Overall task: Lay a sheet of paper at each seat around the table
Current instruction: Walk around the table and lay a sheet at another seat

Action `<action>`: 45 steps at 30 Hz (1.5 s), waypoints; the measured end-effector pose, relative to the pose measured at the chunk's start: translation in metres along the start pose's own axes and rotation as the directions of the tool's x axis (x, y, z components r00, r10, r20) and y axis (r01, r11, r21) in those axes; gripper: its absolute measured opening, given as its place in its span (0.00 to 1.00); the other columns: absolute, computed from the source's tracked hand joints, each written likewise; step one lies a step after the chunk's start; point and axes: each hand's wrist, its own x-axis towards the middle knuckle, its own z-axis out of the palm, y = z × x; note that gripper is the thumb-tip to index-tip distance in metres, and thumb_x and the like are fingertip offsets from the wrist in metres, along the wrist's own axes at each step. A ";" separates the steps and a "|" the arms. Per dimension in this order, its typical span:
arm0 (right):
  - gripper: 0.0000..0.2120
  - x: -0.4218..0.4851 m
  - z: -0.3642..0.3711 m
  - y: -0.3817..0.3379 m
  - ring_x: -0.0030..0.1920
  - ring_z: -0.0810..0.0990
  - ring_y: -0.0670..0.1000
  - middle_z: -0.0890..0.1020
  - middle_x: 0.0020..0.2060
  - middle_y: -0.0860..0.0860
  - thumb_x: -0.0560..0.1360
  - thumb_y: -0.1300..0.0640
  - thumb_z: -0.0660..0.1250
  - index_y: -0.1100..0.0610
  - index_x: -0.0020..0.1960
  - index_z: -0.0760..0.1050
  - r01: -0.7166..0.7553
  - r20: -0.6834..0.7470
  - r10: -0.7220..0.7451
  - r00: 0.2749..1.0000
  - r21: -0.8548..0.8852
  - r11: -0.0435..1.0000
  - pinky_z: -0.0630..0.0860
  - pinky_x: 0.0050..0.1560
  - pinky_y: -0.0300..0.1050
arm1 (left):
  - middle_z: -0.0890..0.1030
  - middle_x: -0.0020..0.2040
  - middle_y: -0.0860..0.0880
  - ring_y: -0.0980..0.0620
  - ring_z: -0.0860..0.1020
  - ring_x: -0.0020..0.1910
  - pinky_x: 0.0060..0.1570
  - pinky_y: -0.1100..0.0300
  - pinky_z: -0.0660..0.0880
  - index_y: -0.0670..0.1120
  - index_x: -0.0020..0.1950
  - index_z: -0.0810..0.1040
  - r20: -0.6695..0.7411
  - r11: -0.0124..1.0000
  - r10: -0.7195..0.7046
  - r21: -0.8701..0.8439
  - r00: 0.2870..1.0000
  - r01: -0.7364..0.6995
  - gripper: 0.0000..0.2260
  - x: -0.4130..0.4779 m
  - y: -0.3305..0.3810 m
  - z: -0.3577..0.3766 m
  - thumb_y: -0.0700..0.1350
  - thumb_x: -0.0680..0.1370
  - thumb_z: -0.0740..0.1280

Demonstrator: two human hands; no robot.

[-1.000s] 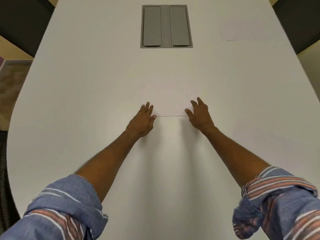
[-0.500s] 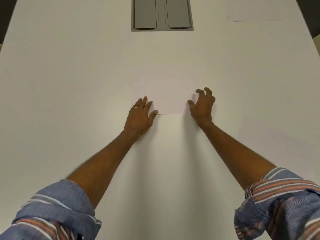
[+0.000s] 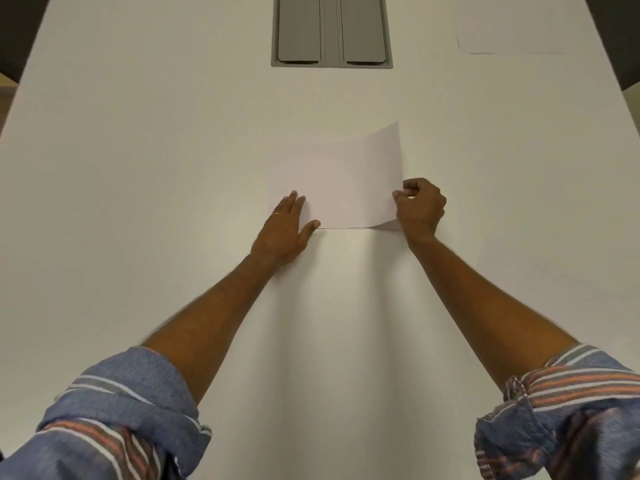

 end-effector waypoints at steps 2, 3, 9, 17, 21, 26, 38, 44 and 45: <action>0.10 -0.004 -0.005 -0.006 0.44 0.80 0.47 0.84 0.44 0.49 0.74 0.60 0.72 0.57 0.54 0.82 0.020 0.020 -0.021 1.000 0.069 0.997 0.75 0.54 0.41 | 0.52 0.82 0.48 0.50 0.50 0.80 0.75 0.49 0.57 0.45 0.81 0.54 -0.026 0.999 -0.008 -0.039 1.000 0.007 0.32 -0.005 0.001 -0.006 0.60 0.82 0.57; 0.09 -0.006 -0.008 -0.010 0.44 0.80 0.46 0.83 0.44 0.48 0.74 0.60 0.71 0.56 0.54 0.82 0.033 0.030 -0.037 0.999 0.114 0.993 0.76 0.54 0.42 | 0.52 0.82 0.48 0.50 0.50 0.80 0.75 0.49 0.58 0.45 0.81 0.53 -0.048 0.999 -0.001 -0.039 0.999 -0.001 0.32 -0.008 0.002 -0.010 0.60 0.82 0.57; 0.06 -0.021 -0.036 -0.041 0.42 0.79 0.38 0.84 0.44 0.47 0.76 0.58 0.70 0.54 0.53 0.82 0.105 0.068 -0.131 0.989 0.295 0.950 0.73 0.41 0.27 | 0.52 0.82 0.48 0.51 0.49 0.80 0.74 0.49 0.59 0.45 0.81 0.52 -0.149 0.995 0.059 -0.072 0.987 -0.070 0.33 -0.013 0.018 -0.046 0.60 0.82 0.58; 0.07 -0.037 -0.081 -0.066 0.49 0.83 0.48 0.86 0.47 0.47 0.76 0.54 0.70 0.50 0.53 0.82 0.153 0.191 -0.264 0.945 0.455 0.877 0.78 0.50 0.43 | 0.59 0.80 0.43 0.44 0.55 0.79 0.77 0.48 0.55 0.42 0.80 0.56 -0.295 0.967 0.023 -0.237 0.955 -0.096 0.31 0.005 0.053 -0.125 0.56 0.82 0.61; 0.09 -0.039 -0.096 -0.064 0.48 0.82 0.49 0.85 0.51 0.52 0.75 0.53 0.72 0.52 0.55 0.82 0.097 0.261 -0.272 0.926 0.532 0.841 0.77 0.47 0.46 | 0.80 0.61 0.44 0.47 0.77 0.57 0.56 0.54 0.73 0.43 0.65 0.76 -0.187 0.948 0.024 -0.307 0.982 -0.082 0.24 0.000 0.047 -0.140 0.59 0.79 0.64; 0.21 -0.059 -0.099 -0.057 0.50 0.83 0.52 0.84 0.51 0.55 0.73 0.58 0.75 0.58 0.63 0.74 -0.201 0.375 -0.106 0.921 0.690 0.695 0.81 0.54 0.51 | 0.77 0.39 0.50 0.53 0.73 0.36 0.38 0.58 0.69 0.41 0.44 0.78 -0.158 0.770 -0.145 -0.638 0.977 0.011 0.16 -0.036 0.035 -0.124 0.55 0.79 0.68; 0.10 -0.186 -0.036 -0.020 0.47 0.85 0.53 0.86 0.45 0.50 0.72 0.63 0.73 0.54 0.51 0.79 -0.297 0.431 0.046 0.901 0.538 0.789 0.82 0.53 0.51 | 0.83 0.54 0.49 0.49 0.82 0.53 0.57 0.52 0.78 0.49 0.62 0.79 -0.084 0.643 -0.409 -0.733 0.909 0.222 0.20 -0.126 -0.008 -0.118 0.52 0.72 0.74; 0.11 -0.236 -0.016 -0.032 0.47 0.85 0.53 0.85 0.45 0.49 0.72 0.61 0.73 0.55 0.54 0.80 -0.352 0.361 0.172 0.916 0.523 0.776 0.81 0.56 0.54 | 0.79 0.40 0.51 0.53 0.77 0.44 0.45 0.61 0.72 0.47 0.62 0.80 -0.048 0.680 -0.410 -0.682 0.911 0.270 0.16 -0.188 -0.049 -0.140 0.40 0.74 0.74; 0.12 -0.247 -0.013 -0.034 0.47 0.84 0.53 0.85 0.45 0.49 0.71 0.60 0.73 0.55 0.54 0.80 -0.364 0.370 0.182 0.911 0.511 0.779 0.81 0.56 0.55 | 0.79 0.40 0.51 0.53 0.78 0.44 0.48 0.59 0.74 0.47 0.61 0.81 -0.064 0.694 -0.413 -0.668 0.909 0.268 0.16 -0.196 -0.056 -0.145 0.40 0.74 0.74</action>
